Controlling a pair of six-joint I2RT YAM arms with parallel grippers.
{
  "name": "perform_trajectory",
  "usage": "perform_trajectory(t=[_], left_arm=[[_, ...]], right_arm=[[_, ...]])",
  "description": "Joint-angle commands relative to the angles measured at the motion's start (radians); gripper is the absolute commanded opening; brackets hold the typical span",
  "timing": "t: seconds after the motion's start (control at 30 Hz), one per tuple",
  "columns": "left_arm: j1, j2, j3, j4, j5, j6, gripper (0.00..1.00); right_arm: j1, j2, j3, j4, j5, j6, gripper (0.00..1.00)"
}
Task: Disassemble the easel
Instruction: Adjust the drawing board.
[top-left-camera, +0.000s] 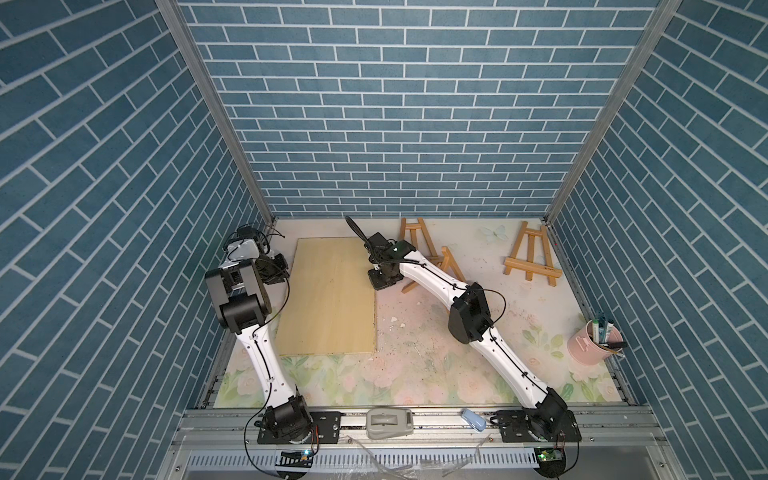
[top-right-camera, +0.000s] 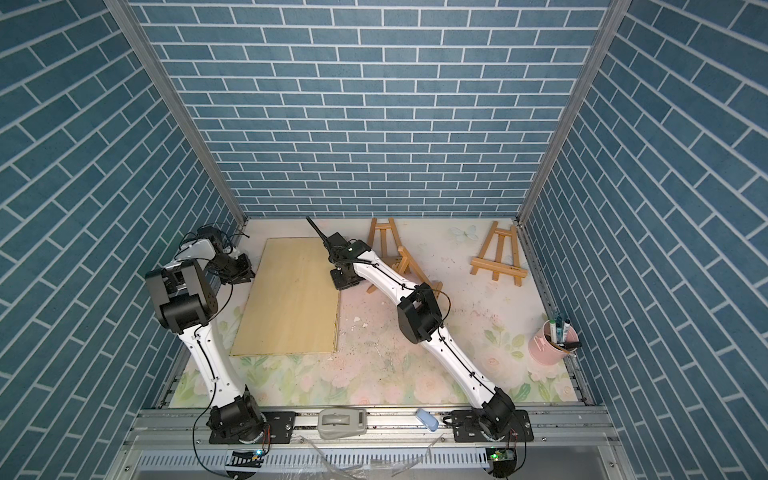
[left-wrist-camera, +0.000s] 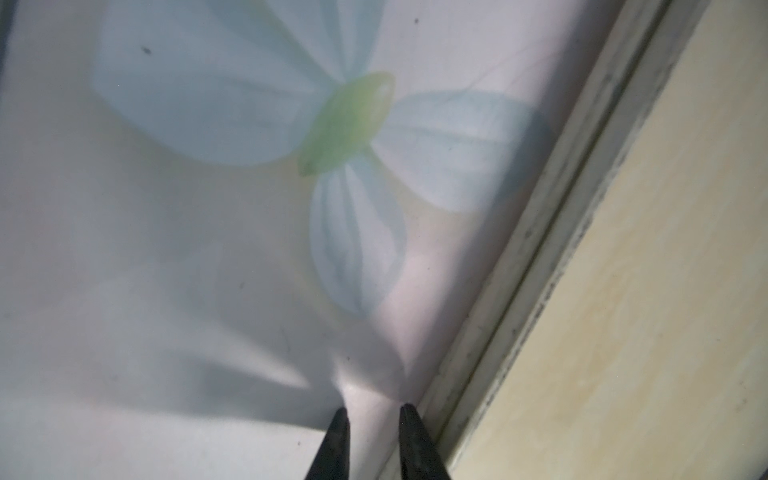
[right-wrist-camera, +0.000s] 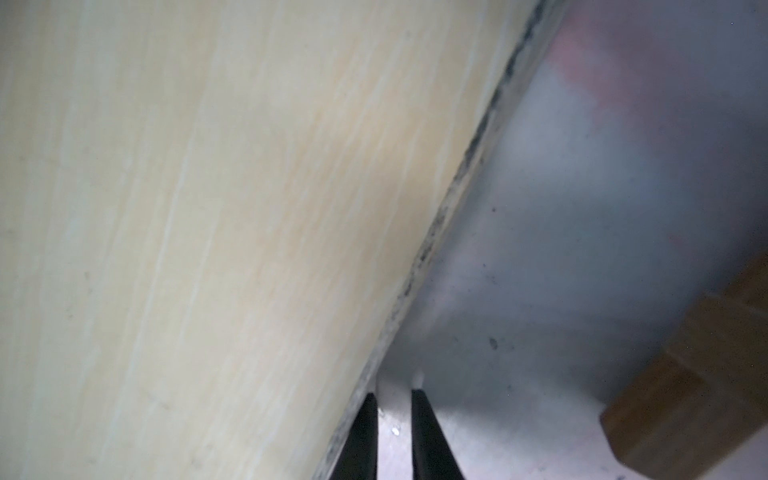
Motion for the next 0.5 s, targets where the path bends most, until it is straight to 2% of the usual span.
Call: perform_trajectory(t=[0.0, 0.47], left_arm=[[-0.032, 0.025, -0.004, -0.065, 0.055, 0.006, 0.24], [-0.034, -0.007, -0.036, -0.051, 0.054, 0.000, 0.24]], right_arm=[[0.018, 0.023, 0.035, 0.032, -0.025, 0.033, 0.18], [0.016, 0.021, 0.036, 0.044, -0.026, 0.031, 0.18]])
